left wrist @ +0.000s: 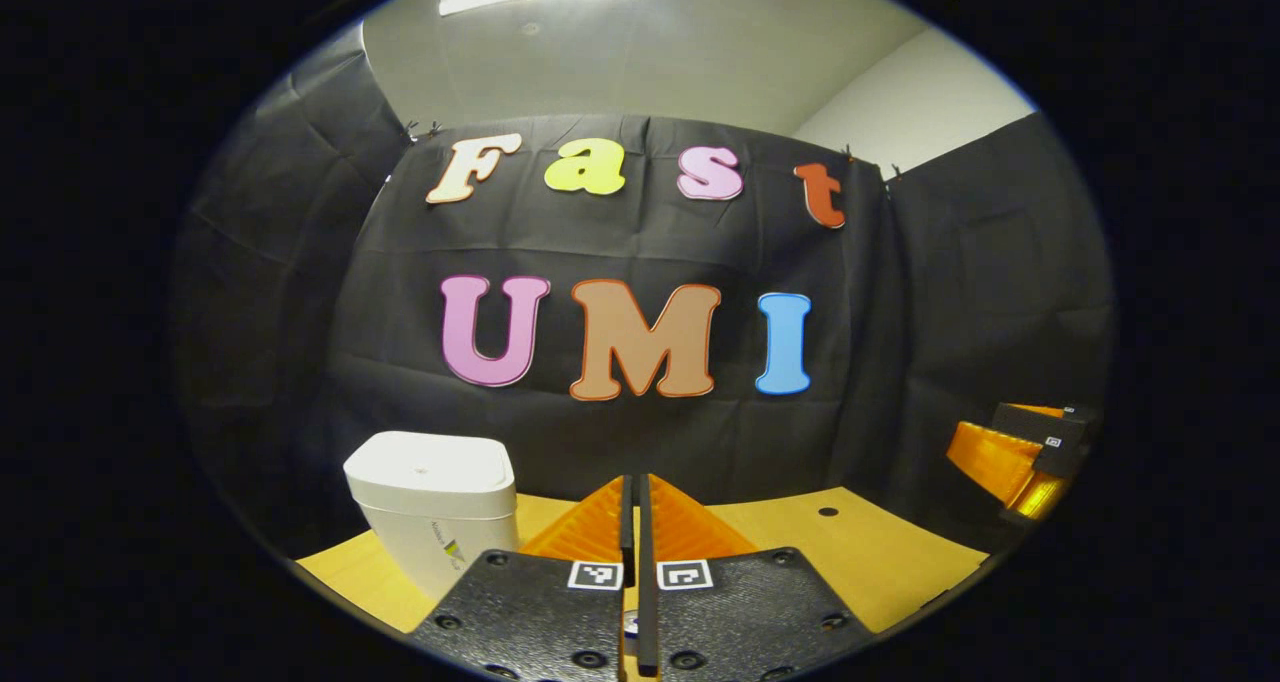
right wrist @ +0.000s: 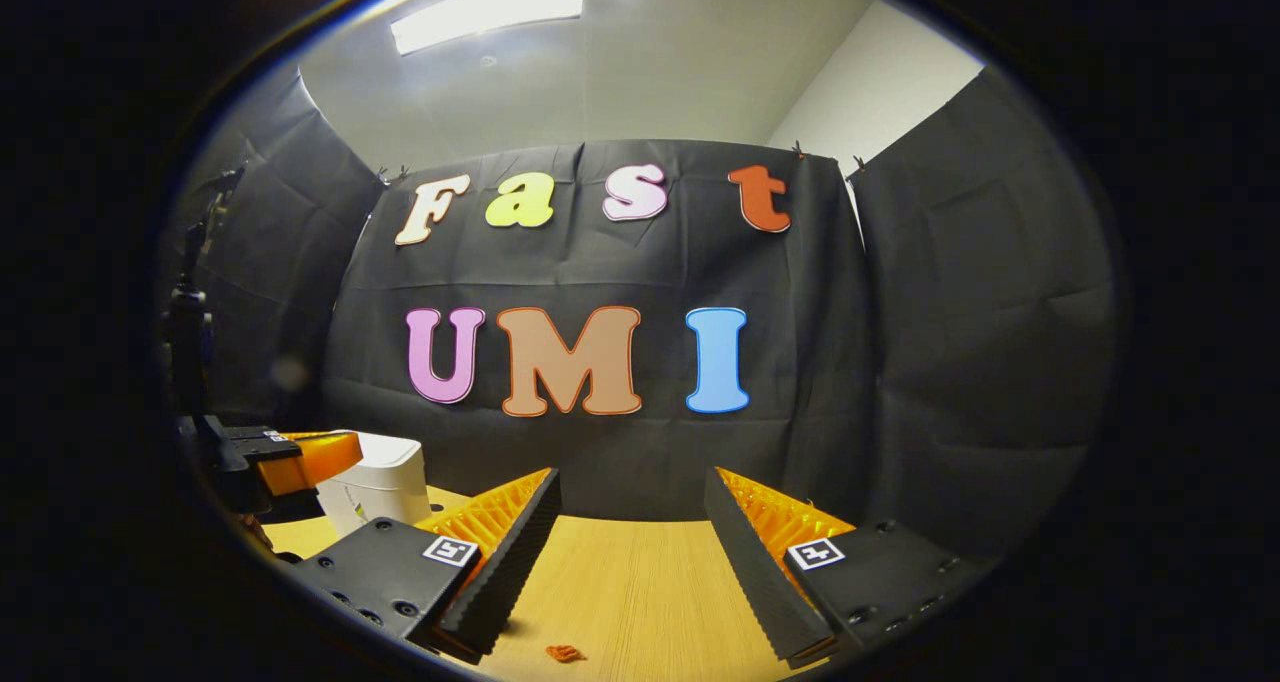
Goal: Press the lid of the desktop garbage bin to open it, pick up the crumpled paper on the desktop and throw it into the bin, then pick up the pop can on the desktop and drop it into the bin, and finally close the garbage bin lid.
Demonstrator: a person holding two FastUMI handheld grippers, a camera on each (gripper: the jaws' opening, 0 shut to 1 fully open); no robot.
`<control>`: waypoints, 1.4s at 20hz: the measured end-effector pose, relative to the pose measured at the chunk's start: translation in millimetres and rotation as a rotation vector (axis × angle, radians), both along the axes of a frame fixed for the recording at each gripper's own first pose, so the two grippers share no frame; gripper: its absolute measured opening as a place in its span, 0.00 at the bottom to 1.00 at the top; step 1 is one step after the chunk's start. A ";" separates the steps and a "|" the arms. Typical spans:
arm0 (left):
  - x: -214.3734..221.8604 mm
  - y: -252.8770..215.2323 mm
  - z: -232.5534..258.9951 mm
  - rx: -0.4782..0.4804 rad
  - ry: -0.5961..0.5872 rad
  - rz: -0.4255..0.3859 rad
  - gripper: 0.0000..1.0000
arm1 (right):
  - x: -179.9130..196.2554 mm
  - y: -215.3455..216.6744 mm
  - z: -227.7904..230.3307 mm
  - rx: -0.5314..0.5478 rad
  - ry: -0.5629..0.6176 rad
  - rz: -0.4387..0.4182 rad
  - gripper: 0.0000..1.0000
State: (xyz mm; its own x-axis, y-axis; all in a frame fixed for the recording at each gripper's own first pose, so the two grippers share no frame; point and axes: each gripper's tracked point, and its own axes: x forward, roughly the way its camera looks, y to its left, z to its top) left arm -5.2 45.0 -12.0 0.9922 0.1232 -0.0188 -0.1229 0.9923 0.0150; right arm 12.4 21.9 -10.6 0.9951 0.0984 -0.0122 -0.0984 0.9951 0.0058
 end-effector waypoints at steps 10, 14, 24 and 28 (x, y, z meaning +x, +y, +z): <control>35.6 100.2 31.3 0.059 -0.032 0.109 0.00 | 1.6 12.6 -11.4 -0.004 0.025 -0.006 0.96; 57.8 149.8 22.2 0.035 -0.003 0.173 0.00 | 0.4 11.5 -14.3 -0.008 0.032 -0.029 0.96; 91.0 227.3 -63.4 -0.050 0.200 0.268 0.00 | -7.7 3.2 -24.4 -0.034 0.063 -0.085 0.96; 89.5 231.7 -72.8 -0.007 0.200 0.281 0.00 | -6.7 6.6 -27.7 -0.044 0.078 -0.076 0.96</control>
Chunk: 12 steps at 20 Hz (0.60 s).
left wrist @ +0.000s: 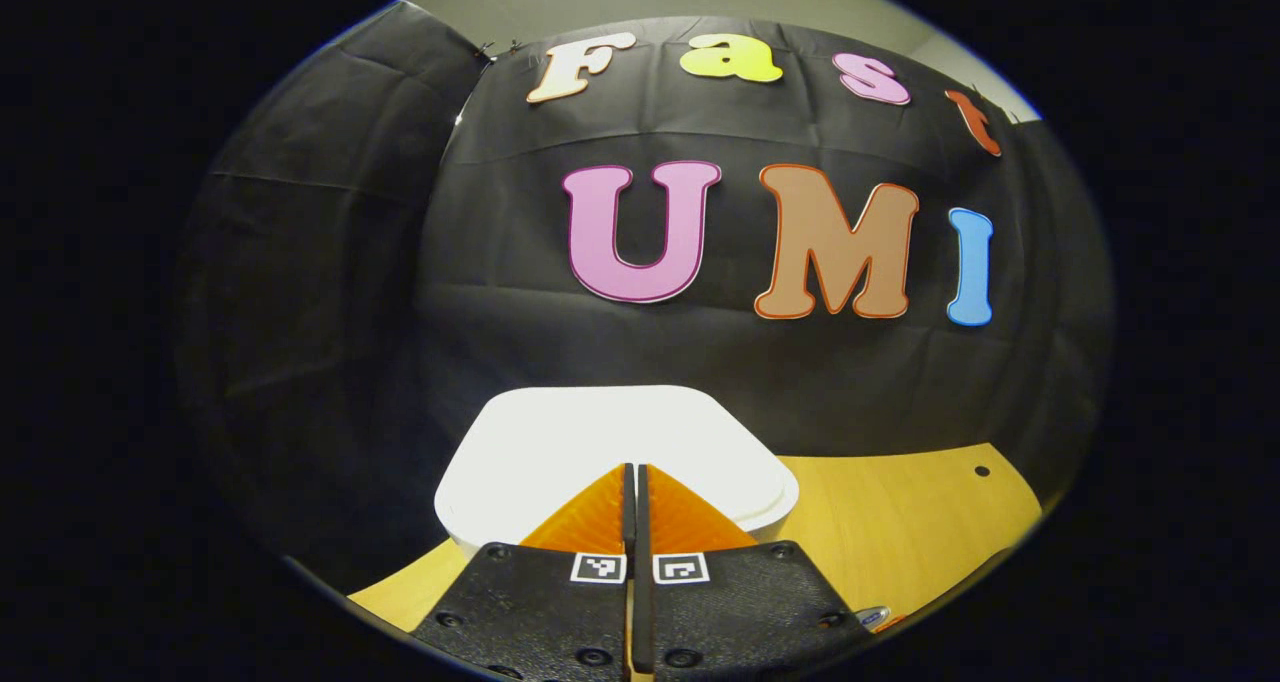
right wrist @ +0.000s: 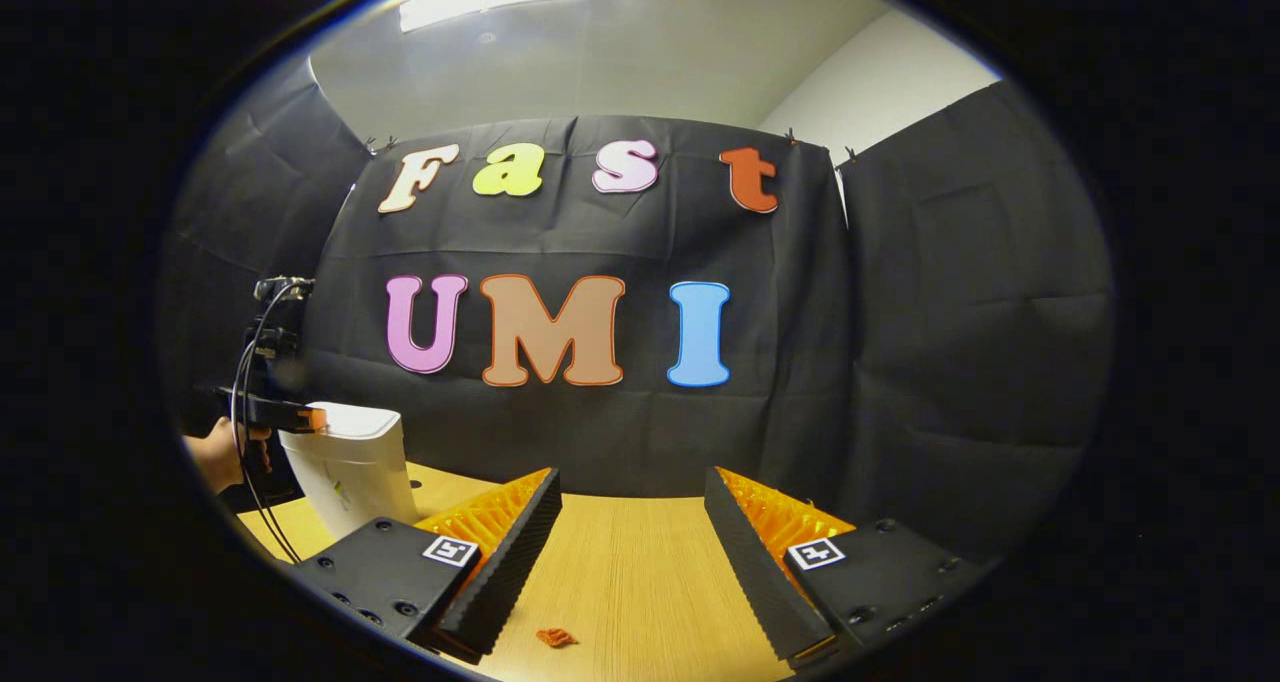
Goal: Press the lid of the desktop garbage bin to open it, pick up the crumpled paper on the desktop and throw it into the bin, then pick up the pop can on the desktop and drop it into the bin, and finally close the garbage bin lid.
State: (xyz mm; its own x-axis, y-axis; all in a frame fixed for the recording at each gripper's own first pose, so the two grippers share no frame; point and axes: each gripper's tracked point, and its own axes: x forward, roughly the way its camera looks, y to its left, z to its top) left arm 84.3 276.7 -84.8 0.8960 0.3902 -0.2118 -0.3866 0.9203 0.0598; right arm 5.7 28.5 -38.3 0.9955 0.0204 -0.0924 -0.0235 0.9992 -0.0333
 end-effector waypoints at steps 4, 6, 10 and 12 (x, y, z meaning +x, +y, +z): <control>-3.2 -0.9 -5.9 -0.041 -0.024 0.005 0.00 | 0.5 10.0 -0.2 -0.006 0.002 0.034 0.96; -2.4 -1.0 5.8 0.019 -0.079 0.004 0.00 | 1.4 12.1 4.3 -0.008 -0.011 0.050 0.96; -4.0 -28.2 40.5 0.039 -0.173 -0.040 0.11 | 7.2 9.6 5.0 0.013 -0.016 0.065 1.00; -8.3 -41.9 64.4 0.060 -0.230 -0.070 0.38 | 9.7 7.6 5.9 0.019 -0.016 0.071 1.00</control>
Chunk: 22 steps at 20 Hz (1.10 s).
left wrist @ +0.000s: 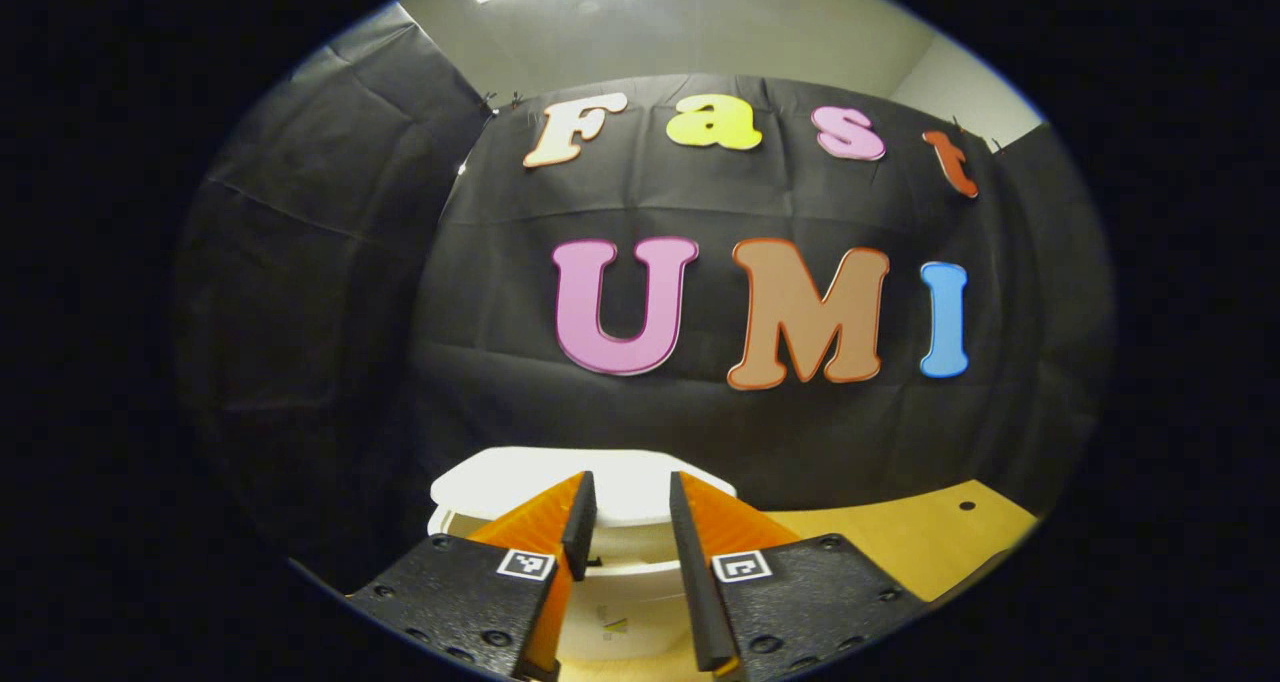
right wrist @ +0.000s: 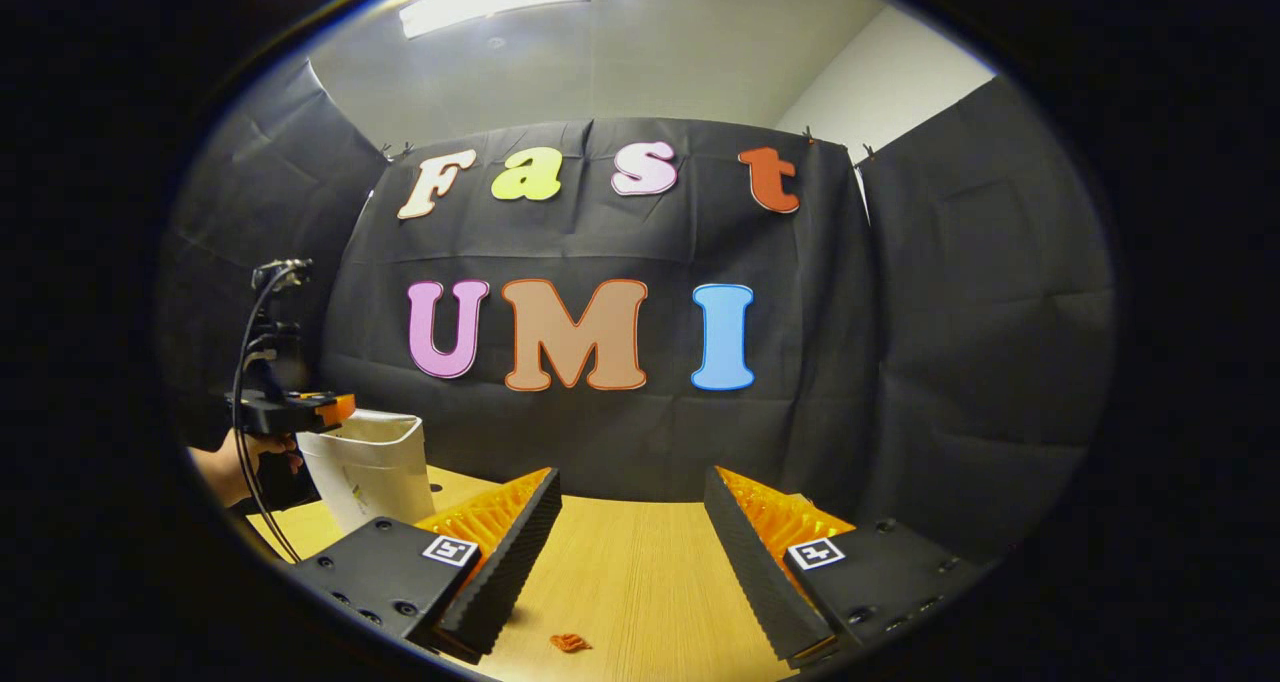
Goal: Press the lid of the desktop garbage bin to open it, pick up the crumpled paper on the desktop and throw it into the bin, then pick up the pop can on the desktop and drop it into the bin, and finally close the garbage bin lid.
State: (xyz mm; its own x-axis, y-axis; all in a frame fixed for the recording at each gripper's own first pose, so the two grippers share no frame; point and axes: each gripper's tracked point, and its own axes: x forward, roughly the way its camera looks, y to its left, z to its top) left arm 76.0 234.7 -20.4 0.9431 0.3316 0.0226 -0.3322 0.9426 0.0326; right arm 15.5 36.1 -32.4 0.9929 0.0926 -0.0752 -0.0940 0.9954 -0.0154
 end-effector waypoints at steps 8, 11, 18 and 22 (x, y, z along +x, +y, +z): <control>-45.2 -55.1 35.0 0.047 -0.072 -0.079 0.84 | 8.5 5.8 -9.2 0.021 0.009 0.071 1.00; -67.8 -76.9 34.8 0.044 -0.082 -0.100 0.89 | 13.0 14.0 -24.2 0.020 0.046 0.110 1.00; -109.3 -114.6 26.5 0.054 -0.069 -0.113 0.92 | 28.5 34.6 -93.5 0.035 0.202 0.204 0.97; -127.0 -125.1 18.9 0.037 -0.045 -0.109 0.92 | 31.3 41.4 -152.6 -0.011 0.325 0.243 0.97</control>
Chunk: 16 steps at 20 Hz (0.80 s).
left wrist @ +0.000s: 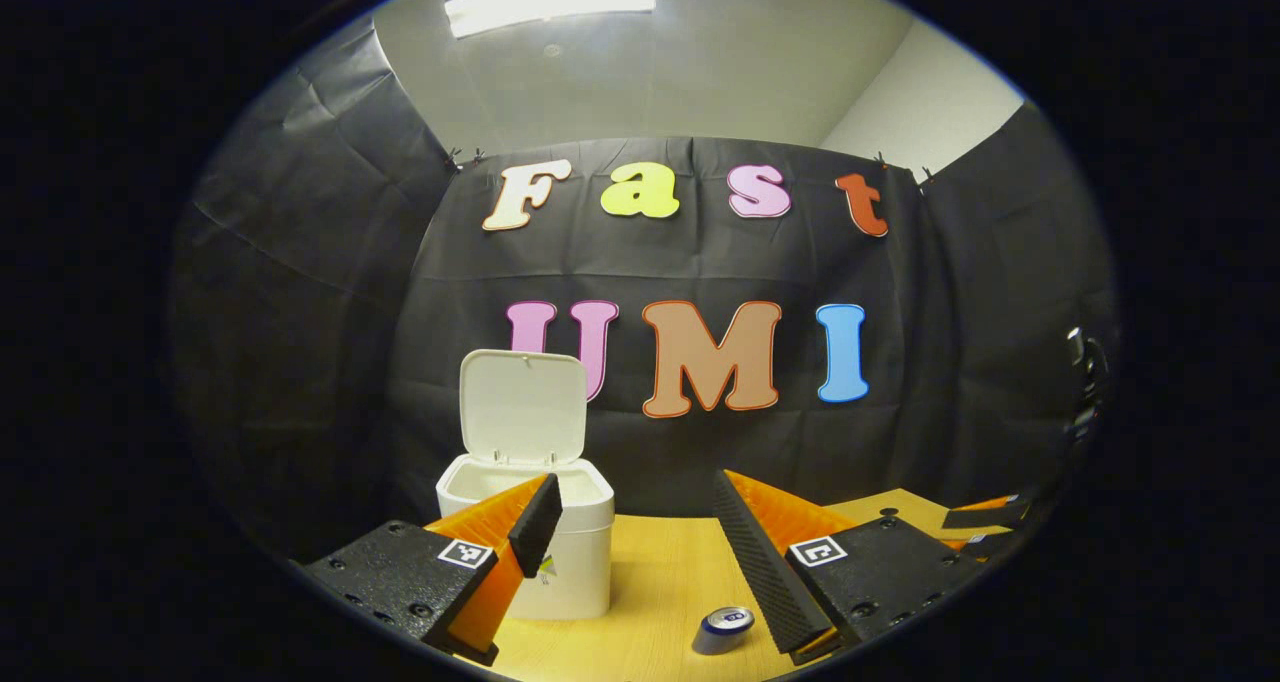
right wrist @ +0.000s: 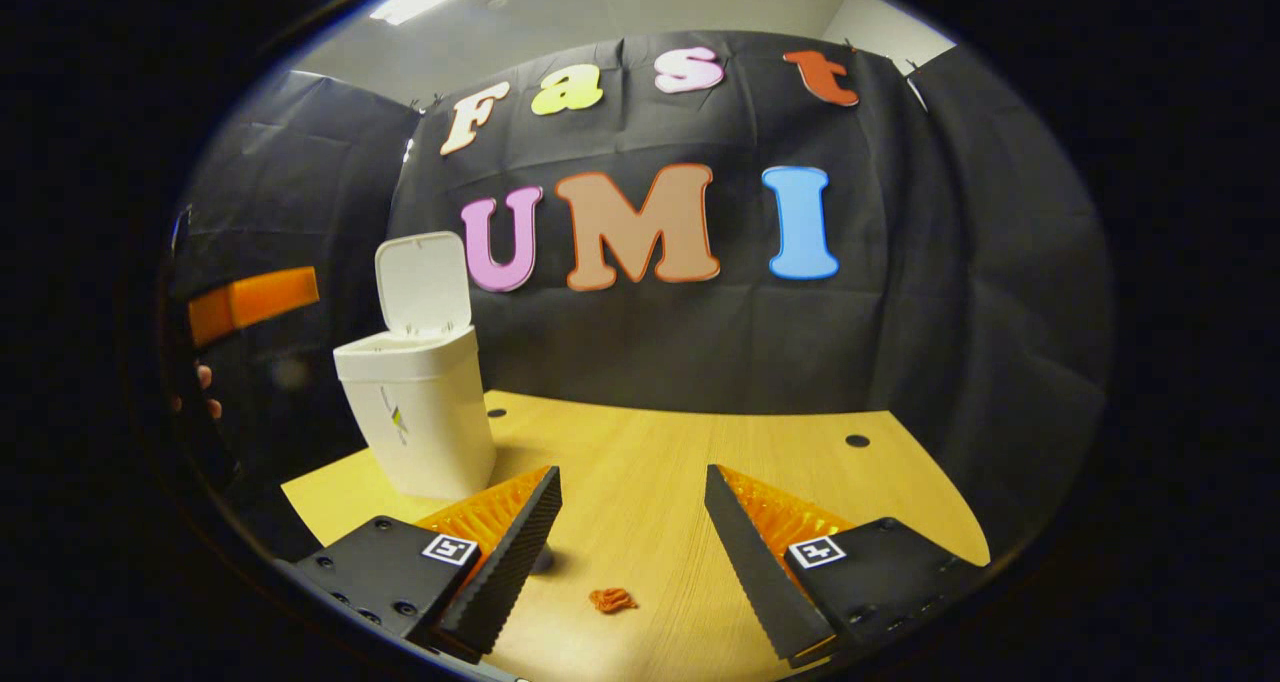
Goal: Press the lid of the desktop garbage bin to open it, pick up the crumpled paper on the desktop and throw it into the bin, then pick up the pop can on the desktop and drop it into the bin, and finally close the garbage bin lid.
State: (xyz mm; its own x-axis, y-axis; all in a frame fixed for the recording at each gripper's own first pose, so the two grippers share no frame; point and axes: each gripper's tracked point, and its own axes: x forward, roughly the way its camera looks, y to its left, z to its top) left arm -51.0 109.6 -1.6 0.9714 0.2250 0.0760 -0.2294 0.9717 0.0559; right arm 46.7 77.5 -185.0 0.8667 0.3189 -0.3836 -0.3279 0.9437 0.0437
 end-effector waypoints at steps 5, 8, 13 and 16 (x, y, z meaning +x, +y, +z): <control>-20.2 -5.3 -5.8 0.010 0.038 0.019 0.92 | -4.3 12.3 -55.2 -0.057 0.089 0.050 0.97; -31.5 -4.8 -9.5 0.012 0.058 0.036 0.92 | 0.6 20.1 -84.2 -0.079 0.134 0.074 0.97; -52.3 2.2 -13.8 0.034 0.096 0.084 0.92 | 10.2 32.9 -143.5 -0.134 0.247 0.110 0.98; -62.3 9.6 -16.9 0.050 0.119 0.118 0.92 | 10.9 35.1 -178.3 -0.171 0.312 0.125 0.95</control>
State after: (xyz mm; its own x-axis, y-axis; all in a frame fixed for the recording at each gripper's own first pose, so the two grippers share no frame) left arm -113.3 119.2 -18.5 0.9413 0.3368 -0.0243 -0.3306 0.9338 0.1370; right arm 57.6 112.7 -363.2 0.6578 0.3238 -0.6800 -0.4370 0.8995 0.0055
